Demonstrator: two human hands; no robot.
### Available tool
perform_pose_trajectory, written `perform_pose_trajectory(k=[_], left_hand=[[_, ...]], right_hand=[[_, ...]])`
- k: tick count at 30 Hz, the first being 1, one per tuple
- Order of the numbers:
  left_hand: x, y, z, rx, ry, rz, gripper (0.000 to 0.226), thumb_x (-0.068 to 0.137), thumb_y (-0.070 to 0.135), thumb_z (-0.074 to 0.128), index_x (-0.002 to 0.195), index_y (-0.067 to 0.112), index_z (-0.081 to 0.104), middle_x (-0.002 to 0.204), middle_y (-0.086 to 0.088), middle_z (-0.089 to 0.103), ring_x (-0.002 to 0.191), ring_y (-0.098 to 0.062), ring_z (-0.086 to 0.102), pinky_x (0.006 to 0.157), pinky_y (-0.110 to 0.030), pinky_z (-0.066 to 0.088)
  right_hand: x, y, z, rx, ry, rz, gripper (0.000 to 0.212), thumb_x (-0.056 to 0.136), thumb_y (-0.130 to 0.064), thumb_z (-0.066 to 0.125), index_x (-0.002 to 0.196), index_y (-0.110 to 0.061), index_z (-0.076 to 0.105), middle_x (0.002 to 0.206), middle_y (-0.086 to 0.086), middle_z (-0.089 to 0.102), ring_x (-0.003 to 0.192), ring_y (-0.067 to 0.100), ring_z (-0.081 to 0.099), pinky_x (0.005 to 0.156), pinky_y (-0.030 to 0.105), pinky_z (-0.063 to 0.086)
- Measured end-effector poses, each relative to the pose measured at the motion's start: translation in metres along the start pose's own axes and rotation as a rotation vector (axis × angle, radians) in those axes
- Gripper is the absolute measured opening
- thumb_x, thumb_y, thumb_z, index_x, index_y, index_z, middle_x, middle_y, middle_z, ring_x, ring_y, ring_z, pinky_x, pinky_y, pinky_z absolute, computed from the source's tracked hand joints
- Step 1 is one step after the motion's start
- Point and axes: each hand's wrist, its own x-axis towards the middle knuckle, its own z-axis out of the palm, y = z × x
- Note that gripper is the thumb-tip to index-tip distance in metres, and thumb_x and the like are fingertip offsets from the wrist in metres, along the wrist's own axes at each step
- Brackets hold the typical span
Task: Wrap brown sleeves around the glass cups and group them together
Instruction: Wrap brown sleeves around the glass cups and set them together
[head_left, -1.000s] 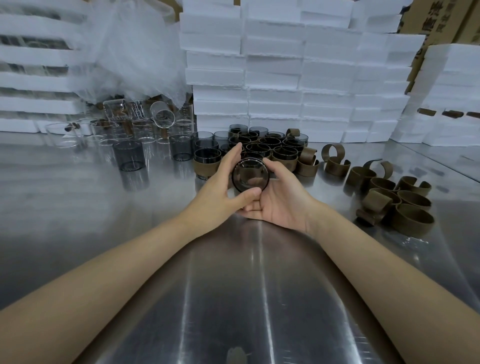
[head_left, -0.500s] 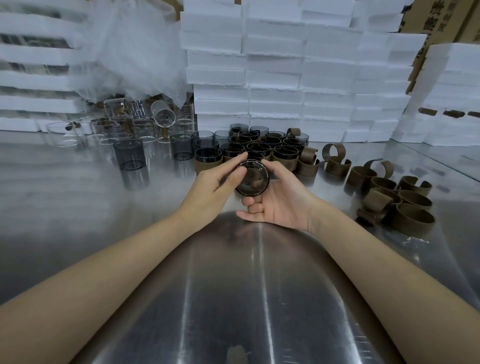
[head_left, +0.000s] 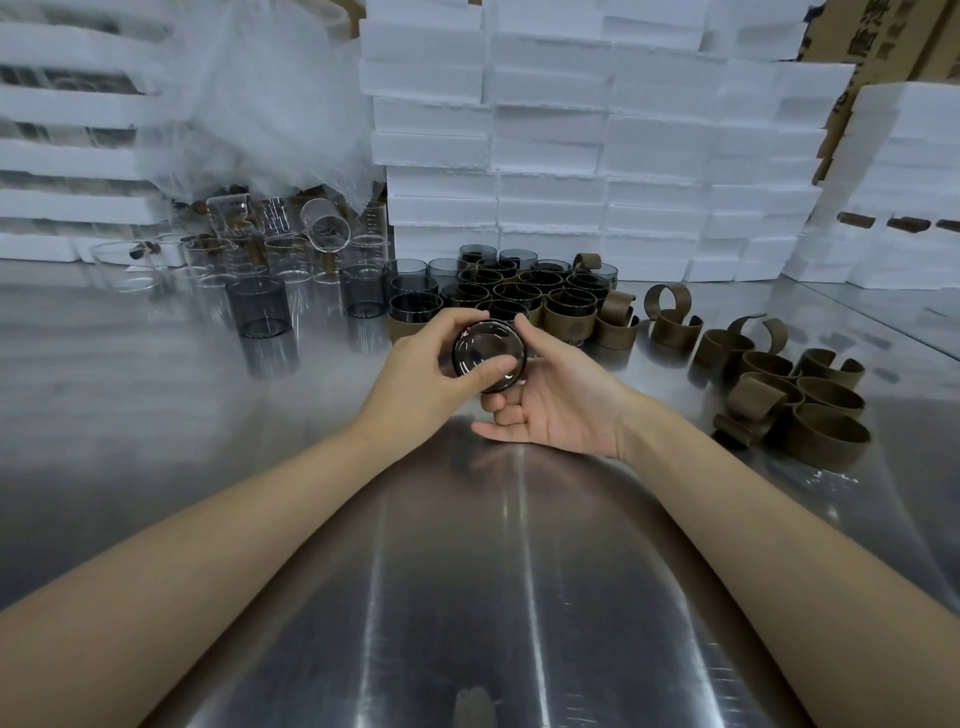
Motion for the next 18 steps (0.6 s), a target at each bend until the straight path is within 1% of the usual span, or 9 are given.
perform_pose_trajectory(k=[2,4,6,7,9,11,14,16,18], left_hand=[[0.0003,0.0024,-0.0006,0.014,0.022,0.004,0.035,0.089,0.031,0.069,0.120,0.019,0.062,0.101,0.017,0.070,0.095,0.004,0.064,0.083,-0.012,0.047],[0.0003,0.0037,-0.0023,0.019,0.042,0.013,0.027,0.098,0.030,0.055,0.120,0.017,0.063,0.103,0.014,0.069,0.096,0.003,0.063,0.085,-0.016,0.047],[-0.0003,0.0042,-0.0042,0.028,0.042,0.022,0.029,0.103,0.027,0.044,0.122,0.015,0.062,0.105,0.013,0.068,0.098,0.005,0.061,0.086,-0.012,0.044],[-0.0005,0.0041,-0.0047,0.022,0.025,0.016,0.030,0.104,0.027,0.043,0.124,0.015,0.061,0.107,0.014,0.067,0.099,0.006,0.060,0.087,-0.011,0.043],[-0.0010,0.0033,-0.0044,-0.001,-0.035,-0.008,0.031,0.101,0.027,0.050,0.130,0.018,0.056,0.111,0.016,0.065,0.103,0.006,0.059,0.090,-0.012,0.043],[-0.0011,0.0032,-0.0031,-0.003,-0.083,-0.019,0.044,0.093,0.028,0.062,0.135,0.021,0.050,0.120,0.018,0.060,0.110,0.006,0.056,0.097,-0.014,0.042],[-0.0009,0.0028,-0.0028,-0.022,-0.087,-0.002,0.054,0.085,0.032,0.071,0.133,0.023,0.049,0.136,0.019,0.052,0.119,0.008,0.051,0.101,-0.013,0.040],[-0.0015,0.0044,-0.0029,-0.034,-0.080,0.001,0.055,0.080,0.041,0.070,0.128,0.023,0.049,0.131,0.020,0.055,0.116,0.009,0.053,0.096,-0.010,0.041],[-0.0021,0.0058,-0.0021,-0.036,-0.069,0.008,0.053,0.080,0.046,0.064,0.124,0.021,0.052,0.115,0.019,0.062,0.106,0.008,0.058,0.089,-0.008,0.042]], right_hand=[[-0.0002,0.0001,0.0004,-0.007,-0.009,0.001,0.058,0.094,-0.060,0.041,0.107,-0.006,0.058,0.069,0.009,0.059,0.056,0.015,0.060,0.083,0.040,0.058],[-0.0005,0.0003,0.0003,0.002,-0.013,0.007,0.054,0.095,-0.058,0.041,0.104,-0.007,0.056,0.069,0.009,0.059,0.055,0.015,0.059,0.084,0.040,0.057],[-0.0009,0.0004,0.0002,0.011,-0.010,0.015,0.052,0.095,-0.057,0.042,0.102,-0.008,0.056,0.067,0.008,0.056,0.054,0.015,0.058,0.085,0.040,0.056],[-0.0010,0.0003,0.0002,0.012,-0.007,0.018,0.051,0.095,-0.057,0.042,0.101,-0.008,0.056,0.066,0.007,0.055,0.053,0.015,0.056,0.085,0.040,0.056],[-0.0013,-0.0001,0.0004,0.012,-0.005,0.023,0.051,0.094,-0.058,0.042,0.102,-0.009,0.055,0.065,0.005,0.051,0.051,0.014,0.052,0.084,0.039,0.056],[-0.0021,-0.0005,0.0011,0.009,-0.010,0.025,0.052,0.094,-0.058,0.042,0.107,-0.009,0.054,0.063,0.003,0.050,0.051,0.013,0.051,0.084,0.038,0.056],[-0.0028,-0.0007,0.0022,-0.008,-0.032,0.019,0.052,0.095,-0.056,0.043,0.114,-0.008,0.053,0.061,0.000,0.051,0.053,0.012,0.054,0.085,0.038,0.056],[-0.0030,-0.0004,0.0035,-0.012,-0.045,0.015,0.052,0.096,-0.054,0.042,0.120,-0.008,0.049,0.061,0.000,0.053,0.054,0.012,0.056,0.085,0.039,0.056],[-0.0033,0.0003,0.0042,-0.022,-0.048,0.015,0.052,0.097,-0.054,0.041,0.121,-0.008,0.047,0.064,0.001,0.056,0.055,0.012,0.057,0.086,0.040,0.056]])
